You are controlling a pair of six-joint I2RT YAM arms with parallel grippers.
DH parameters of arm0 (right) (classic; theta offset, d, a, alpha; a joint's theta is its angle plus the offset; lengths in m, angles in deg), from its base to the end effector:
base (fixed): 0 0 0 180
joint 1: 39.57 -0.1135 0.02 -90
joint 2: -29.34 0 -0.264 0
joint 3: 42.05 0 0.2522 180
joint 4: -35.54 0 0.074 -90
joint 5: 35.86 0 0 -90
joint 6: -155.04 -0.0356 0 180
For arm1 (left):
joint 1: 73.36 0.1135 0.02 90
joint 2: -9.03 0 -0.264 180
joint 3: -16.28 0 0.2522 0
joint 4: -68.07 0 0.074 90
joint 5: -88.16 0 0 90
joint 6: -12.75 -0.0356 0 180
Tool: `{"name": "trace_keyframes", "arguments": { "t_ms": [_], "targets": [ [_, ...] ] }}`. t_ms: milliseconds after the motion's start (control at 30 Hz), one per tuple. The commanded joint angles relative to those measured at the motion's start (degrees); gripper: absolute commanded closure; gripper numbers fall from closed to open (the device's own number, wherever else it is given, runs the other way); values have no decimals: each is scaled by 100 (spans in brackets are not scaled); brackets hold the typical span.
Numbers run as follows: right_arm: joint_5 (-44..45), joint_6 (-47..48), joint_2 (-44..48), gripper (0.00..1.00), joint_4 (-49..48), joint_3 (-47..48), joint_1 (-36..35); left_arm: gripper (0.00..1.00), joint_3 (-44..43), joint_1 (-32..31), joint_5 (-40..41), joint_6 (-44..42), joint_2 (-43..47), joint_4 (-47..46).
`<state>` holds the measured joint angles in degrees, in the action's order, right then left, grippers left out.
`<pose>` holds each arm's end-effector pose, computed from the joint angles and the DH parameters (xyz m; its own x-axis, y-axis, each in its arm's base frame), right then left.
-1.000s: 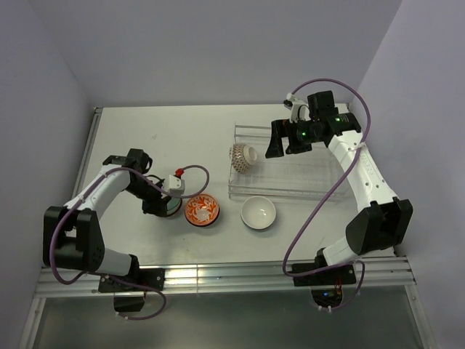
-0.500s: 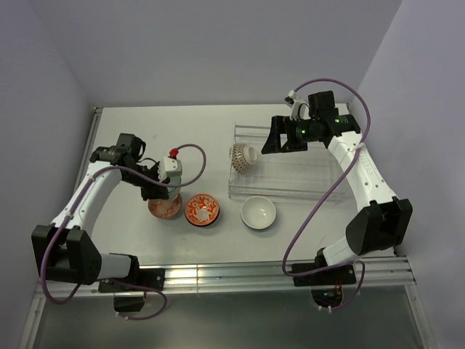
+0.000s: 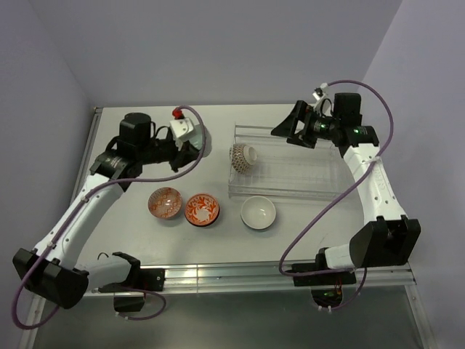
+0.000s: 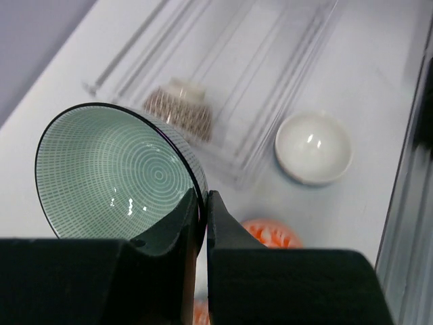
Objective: Load the bowls into the dish rack
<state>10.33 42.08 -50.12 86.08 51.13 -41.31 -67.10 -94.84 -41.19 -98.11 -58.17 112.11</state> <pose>0.2956 0.0336 0.3731 -0.7762 0.2581 -0.5753 -0.2965 0.6558 0.6943 0.2241 -0.1124 0.3797 -0.1198 0.3430 -0.9317 0.9069 0.4197 0.0379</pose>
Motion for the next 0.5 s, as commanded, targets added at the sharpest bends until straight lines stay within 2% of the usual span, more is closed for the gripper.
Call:
{"name": "trace_keyframes", "arguments": {
  "t_ms": [0, 233, 467],
  "targets": [
    [-470, -787, 466, 0, -688, -241, 419, 100, -569, -672, 612, 1250, -310, -1805],
    [-646, -1176, 1309, 0, -1409, -1156, 1193, 100, -1702, -1867, 1316, 1734, -1916, -2632],
    [-751, -1000, 1583, 0, -1269, -1402, 1580, 100, -2994, -2554, 1369, 1954, -3211, -2808]
  ]
}}
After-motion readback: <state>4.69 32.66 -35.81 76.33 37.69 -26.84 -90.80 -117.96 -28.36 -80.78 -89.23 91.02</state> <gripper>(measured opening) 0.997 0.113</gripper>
